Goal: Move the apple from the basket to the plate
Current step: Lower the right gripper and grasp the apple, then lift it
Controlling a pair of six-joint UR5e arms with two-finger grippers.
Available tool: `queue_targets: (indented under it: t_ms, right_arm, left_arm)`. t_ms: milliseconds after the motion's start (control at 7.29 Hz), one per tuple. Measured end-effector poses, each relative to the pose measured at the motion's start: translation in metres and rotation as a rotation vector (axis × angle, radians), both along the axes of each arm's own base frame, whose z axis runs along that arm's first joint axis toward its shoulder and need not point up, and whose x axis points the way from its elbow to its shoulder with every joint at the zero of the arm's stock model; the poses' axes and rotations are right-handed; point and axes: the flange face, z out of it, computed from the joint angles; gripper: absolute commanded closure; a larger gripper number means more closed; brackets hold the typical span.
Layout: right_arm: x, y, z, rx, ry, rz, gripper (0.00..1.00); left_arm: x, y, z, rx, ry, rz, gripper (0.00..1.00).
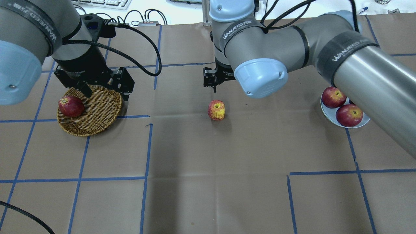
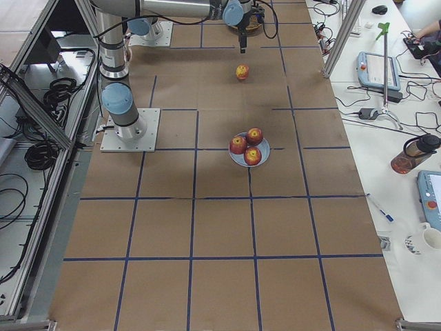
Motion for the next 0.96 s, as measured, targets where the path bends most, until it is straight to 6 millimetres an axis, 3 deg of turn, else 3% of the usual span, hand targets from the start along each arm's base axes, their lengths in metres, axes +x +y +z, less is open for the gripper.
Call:
queue_targets:
  t_ms: [411,960]
  right_arm:
    - [0.032,-0.016,-0.066,0.004,0.001,0.003,0.0]
    - [0.041,-0.031,-0.141,0.013,0.005,0.008,0.01]
  left_arm:
    - [-0.001,0.002,-0.005,0.026,0.001,0.0,0.01]
    - [-0.003,0.003,-0.009,0.036,0.002,0.002,0.01]
